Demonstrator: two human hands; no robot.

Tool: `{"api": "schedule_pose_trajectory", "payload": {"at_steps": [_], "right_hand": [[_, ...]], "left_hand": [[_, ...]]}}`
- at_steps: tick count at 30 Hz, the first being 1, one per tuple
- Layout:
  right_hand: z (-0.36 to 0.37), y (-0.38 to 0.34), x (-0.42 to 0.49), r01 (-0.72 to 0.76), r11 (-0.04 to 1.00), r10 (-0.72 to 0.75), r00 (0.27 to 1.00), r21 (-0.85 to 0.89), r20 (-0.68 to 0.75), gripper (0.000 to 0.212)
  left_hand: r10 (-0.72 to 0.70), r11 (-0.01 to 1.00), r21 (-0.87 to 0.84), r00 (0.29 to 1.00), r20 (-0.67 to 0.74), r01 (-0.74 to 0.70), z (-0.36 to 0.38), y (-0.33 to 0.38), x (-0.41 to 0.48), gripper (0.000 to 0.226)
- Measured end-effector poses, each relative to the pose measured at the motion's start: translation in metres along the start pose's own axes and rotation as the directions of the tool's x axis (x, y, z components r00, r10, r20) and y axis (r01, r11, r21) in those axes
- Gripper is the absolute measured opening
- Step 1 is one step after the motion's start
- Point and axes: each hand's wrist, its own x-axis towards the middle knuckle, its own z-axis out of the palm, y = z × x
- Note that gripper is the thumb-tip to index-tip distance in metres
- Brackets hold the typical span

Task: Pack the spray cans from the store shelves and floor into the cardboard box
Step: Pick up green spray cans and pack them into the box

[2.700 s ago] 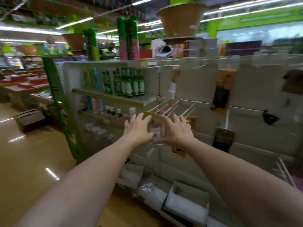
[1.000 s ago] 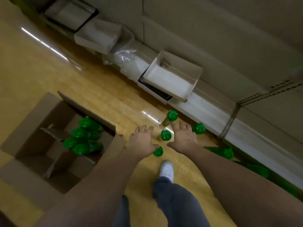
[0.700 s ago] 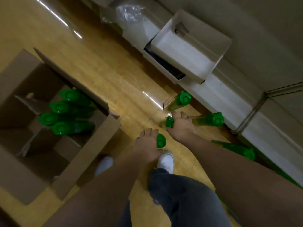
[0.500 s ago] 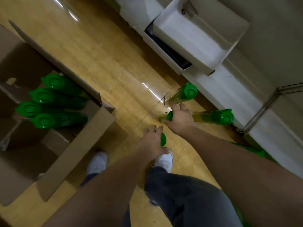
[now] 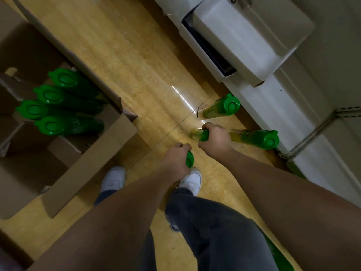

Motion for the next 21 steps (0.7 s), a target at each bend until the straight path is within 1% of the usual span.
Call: {"api": "schedule_pose_trajectory", "payload": {"at_steps": [7,15,21], "right_hand": [[-0.046,-0.040,-0.057,0.044,0.997,-0.042,0.999,-0.068,0.028,0.058],[-0.129,-0.115,-0.142,0.117,0.986,-0.112,0.992,-0.117,0.049,0.055],[-0.201,-0.182,-0.212,0.157,0.979,-0.156,0.988,-0.128,0.022,0.053]], "left_hand": [[-0.027,0.996,-0.085,0.996,-0.089,0.019,-0.049,0.021,-0.070,0.069],[0.002,1.000,-0.031,0.982,-0.191,-0.008,-0.146,0.058,-0.157,0.075],[0.006,1.000,-0.023,0.964,-0.266,-0.012,-0.237,0.091,-0.233,0.072]]}}
